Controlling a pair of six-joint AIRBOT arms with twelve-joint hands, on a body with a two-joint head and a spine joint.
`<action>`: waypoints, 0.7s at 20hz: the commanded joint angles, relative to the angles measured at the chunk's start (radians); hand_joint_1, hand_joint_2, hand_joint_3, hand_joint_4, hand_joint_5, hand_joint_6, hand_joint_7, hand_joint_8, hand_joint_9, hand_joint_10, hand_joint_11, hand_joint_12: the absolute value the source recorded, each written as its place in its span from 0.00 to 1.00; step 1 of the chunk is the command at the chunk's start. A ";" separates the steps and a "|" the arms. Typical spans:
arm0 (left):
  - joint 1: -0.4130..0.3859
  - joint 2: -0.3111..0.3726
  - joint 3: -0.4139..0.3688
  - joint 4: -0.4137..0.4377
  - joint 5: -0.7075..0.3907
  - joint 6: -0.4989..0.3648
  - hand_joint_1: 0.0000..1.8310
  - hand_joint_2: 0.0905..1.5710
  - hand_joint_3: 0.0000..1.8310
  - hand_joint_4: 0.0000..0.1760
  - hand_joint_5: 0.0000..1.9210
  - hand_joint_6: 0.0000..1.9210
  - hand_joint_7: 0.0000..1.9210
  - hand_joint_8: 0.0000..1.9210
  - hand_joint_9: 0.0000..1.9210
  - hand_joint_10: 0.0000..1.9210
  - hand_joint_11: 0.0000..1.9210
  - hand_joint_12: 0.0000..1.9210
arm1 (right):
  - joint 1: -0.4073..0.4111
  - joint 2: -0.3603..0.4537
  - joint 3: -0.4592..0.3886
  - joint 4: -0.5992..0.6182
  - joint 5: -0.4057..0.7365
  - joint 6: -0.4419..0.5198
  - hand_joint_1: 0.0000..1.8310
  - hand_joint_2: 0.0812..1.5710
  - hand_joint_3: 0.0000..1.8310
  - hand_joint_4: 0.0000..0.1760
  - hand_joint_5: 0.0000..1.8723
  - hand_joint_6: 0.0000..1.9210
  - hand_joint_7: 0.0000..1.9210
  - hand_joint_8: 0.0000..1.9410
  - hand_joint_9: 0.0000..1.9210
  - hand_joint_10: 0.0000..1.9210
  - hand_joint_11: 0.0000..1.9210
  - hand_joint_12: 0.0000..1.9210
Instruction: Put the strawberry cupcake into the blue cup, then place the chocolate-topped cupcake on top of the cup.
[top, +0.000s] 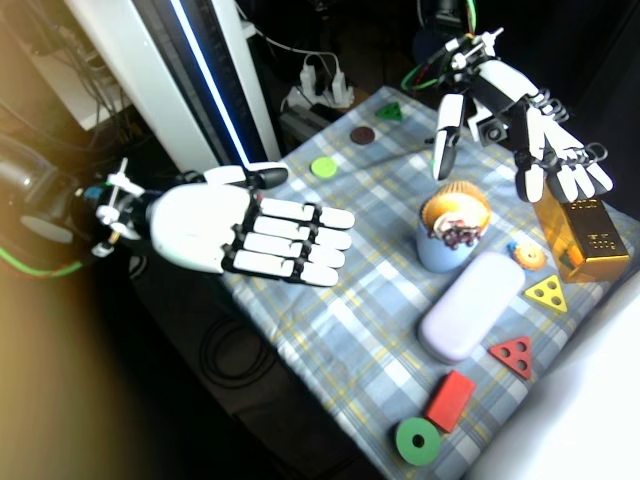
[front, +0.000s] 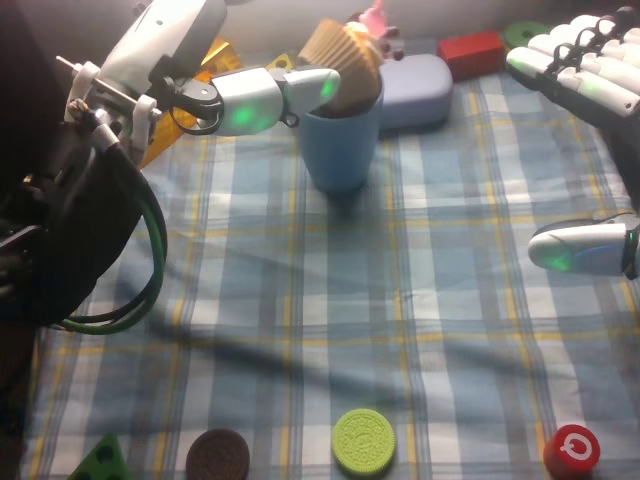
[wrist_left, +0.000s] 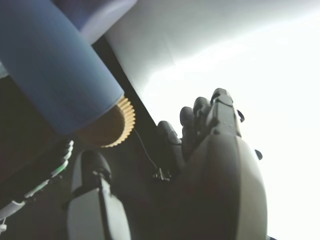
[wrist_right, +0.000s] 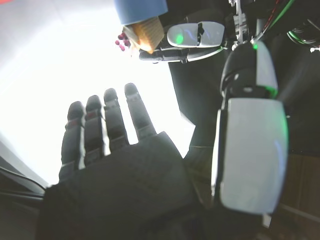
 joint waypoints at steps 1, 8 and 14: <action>-0.004 0.010 -0.004 0.037 -0.121 -0.008 0.47 0.58 0.00 0.39 0.34 0.01 0.18 0.00 0.09 0.00 0.00 0.00 | 0.004 0.001 0.003 0.006 0.126 0.010 0.00 0.56 0.00 0.04 0.00 0.00 0.01 0.00 0.00 0.00 0.00 0.00; 0.055 0.119 -0.099 0.053 -0.169 -0.008 0.22 0.61 0.01 0.80 0.16 0.00 0.11 0.00 0.04 0.00 0.00 0.00 | -0.009 0.023 0.004 0.057 0.190 0.005 0.00 0.54 0.00 0.38 0.00 0.00 0.02 0.00 0.00 0.00 0.00 0.00; 0.280 0.287 -0.304 0.002 -0.374 -0.008 0.00 0.59 0.00 0.63 0.03 0.00 0.02 0.00 0.00 0.00 0.00 0.00 | -0.081 0.055 -0.040 0.134 0.275 -0.049 0.00 0.54 0.00 0.45 0.00 0.00 0.00 0.00 0.00 0.00 0.00 0.00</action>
